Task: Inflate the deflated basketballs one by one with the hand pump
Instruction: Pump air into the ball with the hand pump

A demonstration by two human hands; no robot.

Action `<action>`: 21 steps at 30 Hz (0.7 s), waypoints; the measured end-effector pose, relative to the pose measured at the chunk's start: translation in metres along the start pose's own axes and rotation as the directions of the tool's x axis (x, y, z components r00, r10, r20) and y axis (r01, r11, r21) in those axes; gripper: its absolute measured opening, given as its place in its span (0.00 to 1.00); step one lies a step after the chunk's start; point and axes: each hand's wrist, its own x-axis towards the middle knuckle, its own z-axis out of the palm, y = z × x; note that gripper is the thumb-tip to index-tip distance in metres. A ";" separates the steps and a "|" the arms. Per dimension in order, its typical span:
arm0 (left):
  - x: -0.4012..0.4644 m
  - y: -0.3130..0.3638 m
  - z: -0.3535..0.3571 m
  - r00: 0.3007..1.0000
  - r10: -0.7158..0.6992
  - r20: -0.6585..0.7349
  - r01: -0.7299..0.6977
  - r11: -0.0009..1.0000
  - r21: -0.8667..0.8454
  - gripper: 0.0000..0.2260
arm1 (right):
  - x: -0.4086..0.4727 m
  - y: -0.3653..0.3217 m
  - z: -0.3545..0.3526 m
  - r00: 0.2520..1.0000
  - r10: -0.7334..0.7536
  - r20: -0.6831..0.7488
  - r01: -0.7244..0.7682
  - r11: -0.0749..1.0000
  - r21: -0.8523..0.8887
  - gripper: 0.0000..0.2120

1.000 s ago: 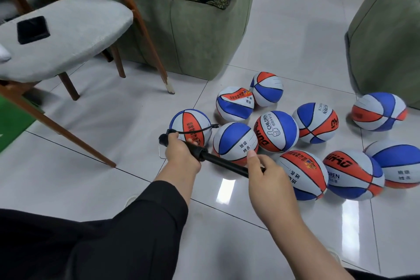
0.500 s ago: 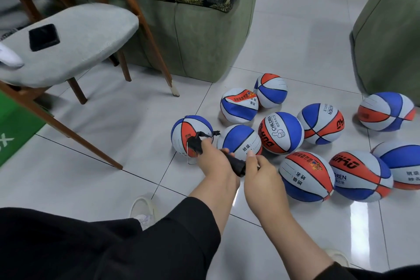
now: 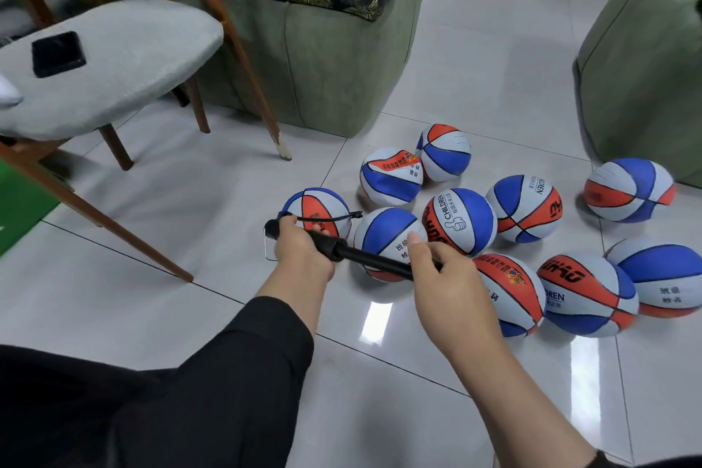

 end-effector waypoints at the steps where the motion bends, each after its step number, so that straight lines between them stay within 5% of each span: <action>1: -0.001 -0.001 0.001 1.000 -0.003 0.007 0.003 1.000 -0.010 0.10 | 0.001 0.000 0.000 1.000 -0.002 -0.009 0.002 1.000 0.006 0.26; 13: -0.034 -0.055 0.018 0.998 0.051 0.045 -0.054 0.997 0.059 0.12 | 0.001 0.002 0.021 0.994 0.062 -0.088 -0.055 0.995 0.080 0.21; 21: -0.035 -0.056 0.013 0.995 0.038 0.088 -0.045 0.996 0.082 0.15 | 0.001 0.001 0.027 0.999 0.048 -0.002 -0.048 0.997 0.057 0.25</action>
